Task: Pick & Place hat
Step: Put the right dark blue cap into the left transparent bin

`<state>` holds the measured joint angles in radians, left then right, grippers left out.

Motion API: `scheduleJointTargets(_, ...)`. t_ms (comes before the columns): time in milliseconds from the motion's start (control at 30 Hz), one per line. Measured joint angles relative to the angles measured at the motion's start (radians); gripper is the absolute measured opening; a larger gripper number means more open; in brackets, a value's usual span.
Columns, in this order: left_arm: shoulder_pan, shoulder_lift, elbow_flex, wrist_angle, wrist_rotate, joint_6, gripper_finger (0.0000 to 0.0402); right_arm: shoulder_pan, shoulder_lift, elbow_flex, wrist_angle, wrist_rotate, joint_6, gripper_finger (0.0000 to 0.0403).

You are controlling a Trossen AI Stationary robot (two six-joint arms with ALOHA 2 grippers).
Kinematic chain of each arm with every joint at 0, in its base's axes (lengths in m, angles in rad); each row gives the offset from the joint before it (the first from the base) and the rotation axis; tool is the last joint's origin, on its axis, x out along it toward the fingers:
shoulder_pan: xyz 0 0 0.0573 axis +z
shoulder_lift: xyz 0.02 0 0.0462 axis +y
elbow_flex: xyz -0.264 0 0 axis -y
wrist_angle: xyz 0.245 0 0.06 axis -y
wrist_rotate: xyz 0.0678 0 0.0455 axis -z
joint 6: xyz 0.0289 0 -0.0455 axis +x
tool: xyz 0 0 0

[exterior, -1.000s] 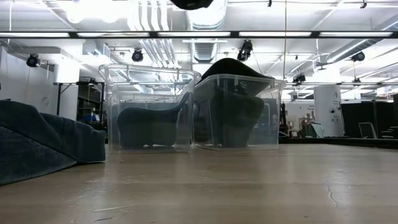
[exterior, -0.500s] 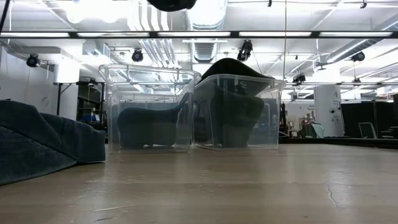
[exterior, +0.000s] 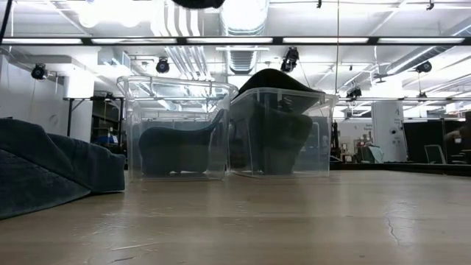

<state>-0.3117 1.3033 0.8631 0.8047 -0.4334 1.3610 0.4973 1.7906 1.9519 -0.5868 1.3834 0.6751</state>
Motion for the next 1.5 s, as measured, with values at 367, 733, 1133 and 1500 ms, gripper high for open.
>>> scheduleJointTargets(367, 0.000, 0.014, 0.000, 0.007, -0.058, 0.195, 0.0168, -0.012, -0.002, -0.005, 0.062, -0.146, -0.005, 0.0012)
scheduleJointTargets(733, -0.002, 0.011, 0.000, 0.104, -0.217, 0.318, 0.0129, -0.027, -0.002, -0.009, 0.078, -0.192, -0.024, 0.0012)
scheduleJointTargets(1133, -0.038, 0.004, 0.000, 0.104, -0.310, 0.271, 0.0009, -0.033, -0.004, -0.026, 0.075, -0.203, -0.077, 0.0018)
scheduleJointTargets(1500, -0.054, 0.002, 0.000, 0.068, -0.476, 0.184, 0.0004, -0.029, -0.021, 0.040, 0.071, -0.165, -0.566, 0.0142)
